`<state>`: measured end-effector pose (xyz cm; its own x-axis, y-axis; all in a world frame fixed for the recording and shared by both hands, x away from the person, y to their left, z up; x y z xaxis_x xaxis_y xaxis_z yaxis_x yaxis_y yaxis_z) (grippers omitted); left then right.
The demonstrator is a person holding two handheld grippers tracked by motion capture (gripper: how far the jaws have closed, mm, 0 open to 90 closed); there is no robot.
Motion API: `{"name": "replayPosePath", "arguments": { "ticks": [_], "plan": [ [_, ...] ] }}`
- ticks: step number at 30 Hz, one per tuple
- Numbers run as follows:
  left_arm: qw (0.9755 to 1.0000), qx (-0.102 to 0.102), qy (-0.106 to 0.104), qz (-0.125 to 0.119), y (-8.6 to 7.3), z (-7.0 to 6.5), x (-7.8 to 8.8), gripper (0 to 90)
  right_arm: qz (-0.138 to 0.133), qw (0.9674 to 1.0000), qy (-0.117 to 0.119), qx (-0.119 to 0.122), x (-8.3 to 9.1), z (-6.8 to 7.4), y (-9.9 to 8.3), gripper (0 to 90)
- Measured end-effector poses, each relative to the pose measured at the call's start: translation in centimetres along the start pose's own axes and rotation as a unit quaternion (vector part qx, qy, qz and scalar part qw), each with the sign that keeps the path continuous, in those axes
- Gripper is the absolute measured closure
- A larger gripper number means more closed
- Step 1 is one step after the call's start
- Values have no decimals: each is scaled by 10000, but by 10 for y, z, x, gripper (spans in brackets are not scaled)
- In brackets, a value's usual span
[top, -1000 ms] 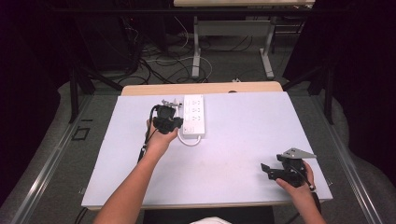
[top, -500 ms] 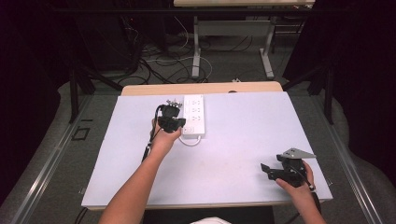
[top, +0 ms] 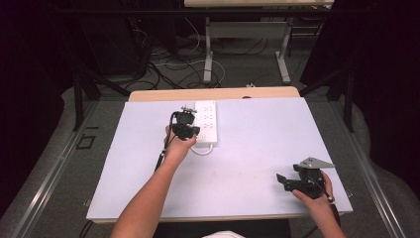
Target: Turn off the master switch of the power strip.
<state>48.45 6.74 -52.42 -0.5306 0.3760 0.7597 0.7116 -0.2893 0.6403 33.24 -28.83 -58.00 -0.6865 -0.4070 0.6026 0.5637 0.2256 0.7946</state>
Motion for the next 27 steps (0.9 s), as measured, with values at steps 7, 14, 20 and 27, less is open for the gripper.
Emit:
{"name": "replayPosePath", "arguments": {
  "ticks": [7,14,20,27],
  "plan": [
    [9999,48,5,142,0,-1,-8,900,25,10000,-18,55,0,0,-1,212],
    [9996,20,-8,290,-2,-2,-16,900,19,10000,1,8,0,0,0,212],
    [9993,-8,22,374,-4,-4,-21,900,49,10000,19,-8,-1,1,-1,212],
    [9989,51,64,458,-6,-4,-25,900,37,10000,31,16,-1,1,-1,212]
  ]
}}
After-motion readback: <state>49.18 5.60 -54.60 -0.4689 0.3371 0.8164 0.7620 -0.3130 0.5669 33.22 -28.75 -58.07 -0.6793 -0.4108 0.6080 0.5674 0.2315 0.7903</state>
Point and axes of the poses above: each handheld gripper's, and its own axes: x roughly backward along the jaws, y roughly out of its top, z roughly to its left, the point moved 4 cm from there along -x, roughly forward along the jaws
